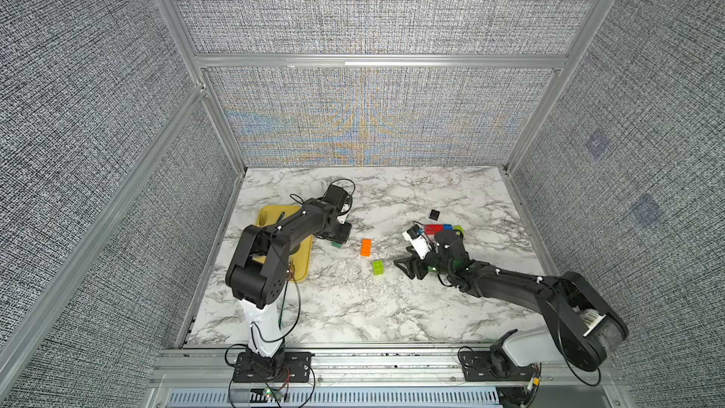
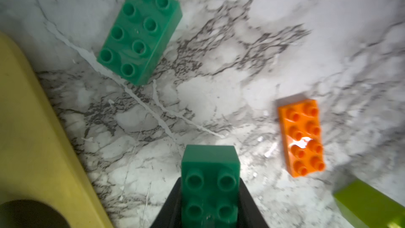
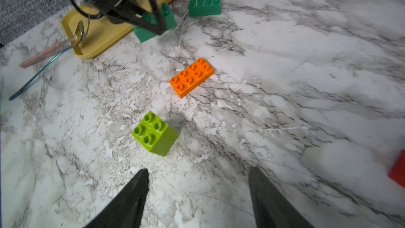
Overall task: Assemble a carrot with lego
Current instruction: Pick up the lego brick from the center of the board, then assemble the lego brick with the lego brick.
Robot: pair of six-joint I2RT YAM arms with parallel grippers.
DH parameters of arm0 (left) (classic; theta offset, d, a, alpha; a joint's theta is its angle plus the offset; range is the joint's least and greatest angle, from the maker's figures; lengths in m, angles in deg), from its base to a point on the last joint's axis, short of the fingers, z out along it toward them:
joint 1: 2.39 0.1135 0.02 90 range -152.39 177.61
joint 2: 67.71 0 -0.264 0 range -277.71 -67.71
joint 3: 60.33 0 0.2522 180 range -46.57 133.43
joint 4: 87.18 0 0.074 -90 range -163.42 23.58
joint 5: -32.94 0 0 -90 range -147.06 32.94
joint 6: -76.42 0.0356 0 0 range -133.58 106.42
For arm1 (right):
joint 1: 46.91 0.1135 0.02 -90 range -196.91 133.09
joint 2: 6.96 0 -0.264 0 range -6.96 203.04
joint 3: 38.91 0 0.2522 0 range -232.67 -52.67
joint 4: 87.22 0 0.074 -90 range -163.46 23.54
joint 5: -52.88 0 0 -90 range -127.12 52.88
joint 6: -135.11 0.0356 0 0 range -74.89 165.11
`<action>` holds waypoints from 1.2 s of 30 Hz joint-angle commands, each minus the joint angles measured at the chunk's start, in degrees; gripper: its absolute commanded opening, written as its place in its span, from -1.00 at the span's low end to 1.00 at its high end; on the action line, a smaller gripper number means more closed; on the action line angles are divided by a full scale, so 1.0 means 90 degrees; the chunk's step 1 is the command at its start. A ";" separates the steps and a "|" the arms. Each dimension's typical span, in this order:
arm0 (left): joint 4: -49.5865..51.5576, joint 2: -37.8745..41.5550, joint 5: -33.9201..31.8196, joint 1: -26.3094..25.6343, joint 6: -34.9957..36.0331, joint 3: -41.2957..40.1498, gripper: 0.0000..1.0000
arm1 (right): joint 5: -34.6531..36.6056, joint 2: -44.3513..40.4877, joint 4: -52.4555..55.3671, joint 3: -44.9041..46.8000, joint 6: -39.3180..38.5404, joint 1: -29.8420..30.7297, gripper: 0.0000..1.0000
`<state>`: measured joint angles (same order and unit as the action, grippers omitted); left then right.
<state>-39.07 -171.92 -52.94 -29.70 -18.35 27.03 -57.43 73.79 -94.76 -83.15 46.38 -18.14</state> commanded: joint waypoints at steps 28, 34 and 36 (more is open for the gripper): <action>0.1447 -0.0731 0.1041 -0.1956 0.4085 0.1109 -0.63 | -0.0497 -0.1018 -0.0446 0.0740 0.1490 -0.2263 0.46; 0.1422 -0.0828 0.0986 -0.1956 0.4024 0.1128 -0.62 | -0.0599 -0.0987 -0.0446 0.0742 0.1482 -0.2260 0.46; 0.1420 -0.0852 0.0960 -0.1957 0.3964 0.1119 -0.62 | -0.0604 -0.0993 -0.0435 0.0750 0.1470 -0.2261 0.46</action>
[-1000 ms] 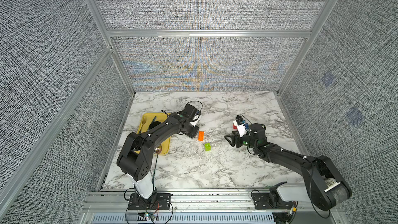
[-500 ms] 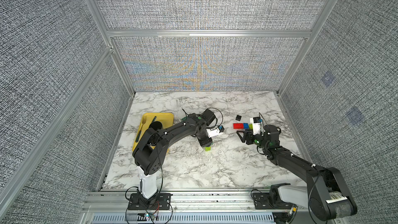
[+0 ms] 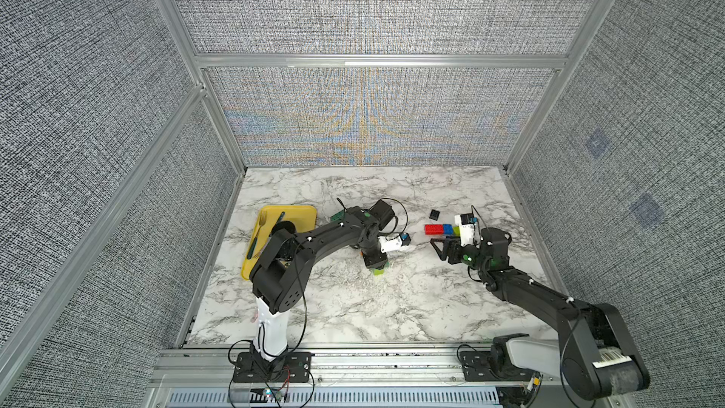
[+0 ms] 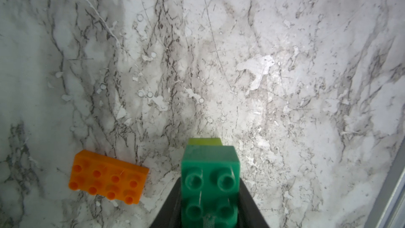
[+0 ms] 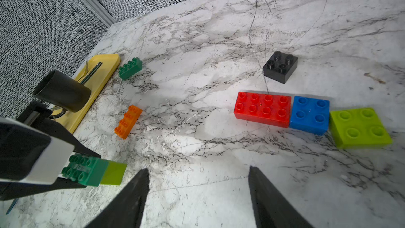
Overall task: Assemble a carrot with lego
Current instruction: Assemble the lego brick with the lego brick.
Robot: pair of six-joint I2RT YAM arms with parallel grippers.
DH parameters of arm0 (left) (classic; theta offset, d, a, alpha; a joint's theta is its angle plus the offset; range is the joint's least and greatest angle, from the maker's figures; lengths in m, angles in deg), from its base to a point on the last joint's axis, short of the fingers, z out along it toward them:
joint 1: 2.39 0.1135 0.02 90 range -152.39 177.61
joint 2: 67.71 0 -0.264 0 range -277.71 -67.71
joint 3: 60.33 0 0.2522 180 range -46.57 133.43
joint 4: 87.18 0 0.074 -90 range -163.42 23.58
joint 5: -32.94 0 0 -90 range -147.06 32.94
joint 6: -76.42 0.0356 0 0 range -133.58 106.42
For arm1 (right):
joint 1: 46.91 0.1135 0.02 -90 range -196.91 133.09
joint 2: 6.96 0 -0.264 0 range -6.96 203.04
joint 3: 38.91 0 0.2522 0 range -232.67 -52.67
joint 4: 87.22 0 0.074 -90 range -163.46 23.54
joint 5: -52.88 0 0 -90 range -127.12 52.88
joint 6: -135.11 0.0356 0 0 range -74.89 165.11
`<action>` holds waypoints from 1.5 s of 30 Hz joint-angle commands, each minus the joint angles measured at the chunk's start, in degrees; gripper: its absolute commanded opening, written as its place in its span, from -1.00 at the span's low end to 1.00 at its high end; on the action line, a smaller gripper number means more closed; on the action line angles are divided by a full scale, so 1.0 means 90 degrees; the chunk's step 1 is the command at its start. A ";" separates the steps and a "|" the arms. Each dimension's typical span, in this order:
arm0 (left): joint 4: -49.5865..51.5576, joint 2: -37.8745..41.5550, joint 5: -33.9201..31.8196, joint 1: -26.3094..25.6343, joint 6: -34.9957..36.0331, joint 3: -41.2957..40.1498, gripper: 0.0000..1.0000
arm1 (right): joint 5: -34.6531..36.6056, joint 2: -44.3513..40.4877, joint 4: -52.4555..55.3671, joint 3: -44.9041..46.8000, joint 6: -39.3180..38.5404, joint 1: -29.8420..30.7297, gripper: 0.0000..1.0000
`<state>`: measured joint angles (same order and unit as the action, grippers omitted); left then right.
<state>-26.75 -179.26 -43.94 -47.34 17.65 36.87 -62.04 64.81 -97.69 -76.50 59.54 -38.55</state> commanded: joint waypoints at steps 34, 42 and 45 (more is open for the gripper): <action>-0.0108 -0.0019 -0.0644 -0.0015 -0.0950 -0.0618 -0.61 | -0.0211 0.0214 -0.0147 -0.0008 0.0027 0.0013 0.46; -0.0106 -0.0503 -0.0436 0.0069 -0.0612 -0.1012 -0.65 | -0.0143 0.0236 -0.0111 -0.0027 0.0007 0.0014 0.46; 0.0039 -0.0666 -0.0459 0.0102 -0.0549 -0.0915 -0.64 | -0.0109 0.0240 -0.0019 -0.0083 -0.0007 0.0009 0.46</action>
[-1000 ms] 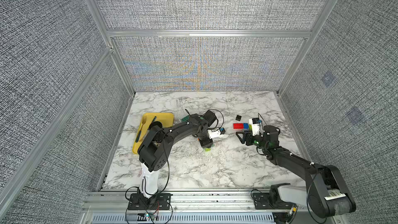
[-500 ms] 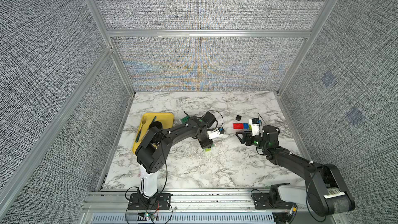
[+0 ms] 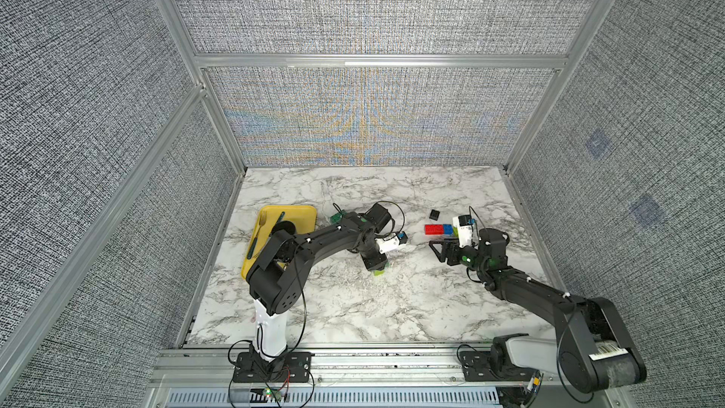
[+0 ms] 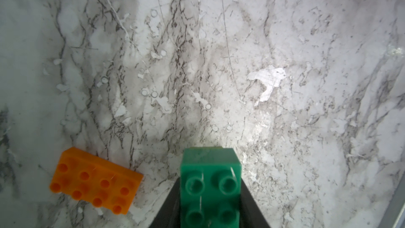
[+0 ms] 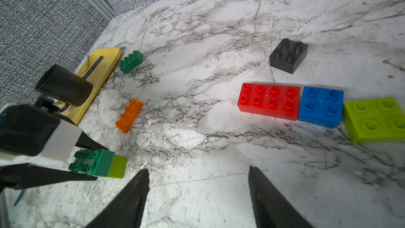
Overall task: Assemble a carrot with lego
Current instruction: Assemble the lego brick with the lego brick.
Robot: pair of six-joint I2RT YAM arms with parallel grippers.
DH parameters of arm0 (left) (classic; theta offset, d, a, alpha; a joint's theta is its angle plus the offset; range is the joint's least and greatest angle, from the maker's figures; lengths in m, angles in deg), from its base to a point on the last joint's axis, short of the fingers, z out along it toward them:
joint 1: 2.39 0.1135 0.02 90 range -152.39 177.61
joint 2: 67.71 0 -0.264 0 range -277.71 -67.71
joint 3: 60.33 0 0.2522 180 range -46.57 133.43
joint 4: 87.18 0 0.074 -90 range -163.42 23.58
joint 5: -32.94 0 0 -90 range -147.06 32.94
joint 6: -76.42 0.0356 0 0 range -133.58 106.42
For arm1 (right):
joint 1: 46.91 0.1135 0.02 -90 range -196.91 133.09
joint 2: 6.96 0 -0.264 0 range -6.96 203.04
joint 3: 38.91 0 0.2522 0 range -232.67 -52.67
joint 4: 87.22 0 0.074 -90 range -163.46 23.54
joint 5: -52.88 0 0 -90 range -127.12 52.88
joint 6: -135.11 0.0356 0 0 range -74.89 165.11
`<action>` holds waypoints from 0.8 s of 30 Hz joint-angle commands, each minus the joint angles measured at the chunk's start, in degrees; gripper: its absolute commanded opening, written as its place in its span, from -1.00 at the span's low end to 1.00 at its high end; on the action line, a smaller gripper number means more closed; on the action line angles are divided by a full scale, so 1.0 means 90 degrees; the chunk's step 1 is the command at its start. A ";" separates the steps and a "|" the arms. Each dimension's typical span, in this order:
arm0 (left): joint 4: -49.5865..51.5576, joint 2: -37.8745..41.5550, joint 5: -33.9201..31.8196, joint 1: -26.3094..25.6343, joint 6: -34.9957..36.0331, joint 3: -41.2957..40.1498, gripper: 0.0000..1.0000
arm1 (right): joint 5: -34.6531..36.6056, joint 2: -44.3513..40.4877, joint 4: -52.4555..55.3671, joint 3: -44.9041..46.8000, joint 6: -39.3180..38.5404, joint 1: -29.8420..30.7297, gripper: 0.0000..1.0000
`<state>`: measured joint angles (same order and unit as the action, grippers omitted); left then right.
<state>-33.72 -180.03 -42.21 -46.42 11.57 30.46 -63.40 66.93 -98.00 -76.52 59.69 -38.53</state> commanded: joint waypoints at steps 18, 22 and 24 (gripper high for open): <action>0.1120 0.0299 -0.0148 0.0009 0.1123 0.0181 -0.23 | 0.0931 0.0131 0.0202 -0.0445 0.0234 0.0114 0.48; 0.0953 0.0529 -0.0098 0.0009 0.1078 0.0101 -0.07 | 0.1102 0.0513 0.0074 -0.0765 0.0299 0.0239 0.50; 0.0921 0.0608 -0.0113 0.0010 0.1053 0.0076 -0.02 | 0.1160 0.0800 -0.0022 -0.0963 0.0313 0.0271 0.51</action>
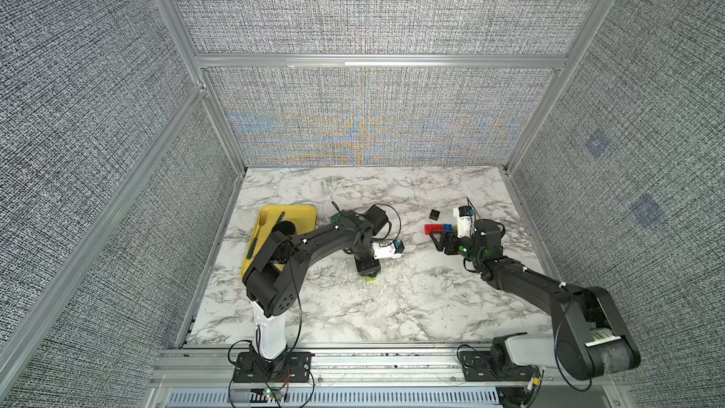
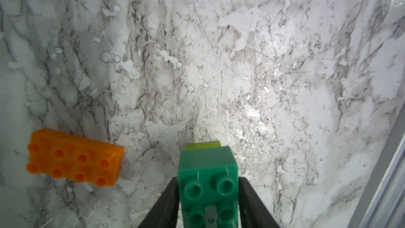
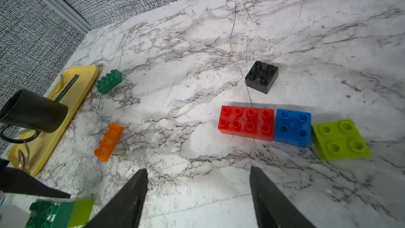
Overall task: Assemble a carrot with lego
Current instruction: Assemble the lego brick with the lego brick, then pick up the lego brick from the center of the board.
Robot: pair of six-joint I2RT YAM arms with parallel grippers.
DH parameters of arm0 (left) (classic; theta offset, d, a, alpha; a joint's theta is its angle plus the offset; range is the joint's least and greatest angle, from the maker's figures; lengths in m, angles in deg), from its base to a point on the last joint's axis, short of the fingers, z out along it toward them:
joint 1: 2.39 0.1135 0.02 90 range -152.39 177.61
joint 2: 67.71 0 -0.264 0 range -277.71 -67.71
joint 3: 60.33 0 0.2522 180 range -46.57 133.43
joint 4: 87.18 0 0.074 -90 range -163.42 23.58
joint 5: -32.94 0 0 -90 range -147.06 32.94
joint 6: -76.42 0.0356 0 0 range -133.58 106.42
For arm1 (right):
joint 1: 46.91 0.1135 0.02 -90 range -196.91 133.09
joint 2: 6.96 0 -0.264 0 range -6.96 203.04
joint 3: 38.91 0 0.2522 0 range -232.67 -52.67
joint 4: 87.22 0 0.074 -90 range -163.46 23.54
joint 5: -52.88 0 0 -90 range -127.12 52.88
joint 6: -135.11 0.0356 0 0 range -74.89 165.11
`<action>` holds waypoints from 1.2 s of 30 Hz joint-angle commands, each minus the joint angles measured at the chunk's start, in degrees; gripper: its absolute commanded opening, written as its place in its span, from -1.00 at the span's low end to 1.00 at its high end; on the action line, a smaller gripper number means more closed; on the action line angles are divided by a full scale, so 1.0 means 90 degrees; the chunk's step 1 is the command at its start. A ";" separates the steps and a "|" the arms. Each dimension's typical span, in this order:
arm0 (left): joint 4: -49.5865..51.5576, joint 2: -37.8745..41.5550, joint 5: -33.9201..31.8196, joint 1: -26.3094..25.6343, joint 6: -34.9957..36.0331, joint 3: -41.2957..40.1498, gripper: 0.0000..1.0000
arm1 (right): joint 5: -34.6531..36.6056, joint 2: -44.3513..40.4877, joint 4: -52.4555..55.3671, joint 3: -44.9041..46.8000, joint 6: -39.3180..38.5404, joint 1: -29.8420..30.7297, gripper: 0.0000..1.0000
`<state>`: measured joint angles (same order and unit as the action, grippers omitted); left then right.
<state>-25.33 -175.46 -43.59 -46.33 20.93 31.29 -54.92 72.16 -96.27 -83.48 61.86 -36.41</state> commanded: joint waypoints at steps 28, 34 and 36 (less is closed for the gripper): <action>-0.0243 0.0763 -0.0303 0.0000 -0.1124 0.0352 0.19 | 0.0838 0.3236 0.1875 -0.3044 -0.0269 0.0083 0.49; -0.0237 0.0811 -0.0356 0.0000 -0.1150 0.0367 0.20 | 0.0672 0.2778 0.2114 -0.2635 -0.0279 0.0349 0.48; -0.0245 0.0823 -0.0364 0.0002 -0.1158 0.0381 0.20 | 0.0700 0.2667 0.2116 -0.2484 -0.0296 0.0466 0.48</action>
<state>-27.36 -168.53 -46.58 -46.33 10.81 34.22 -48.19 97.16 -78.98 -107.02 59.63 -33.09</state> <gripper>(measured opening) 0.599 0.737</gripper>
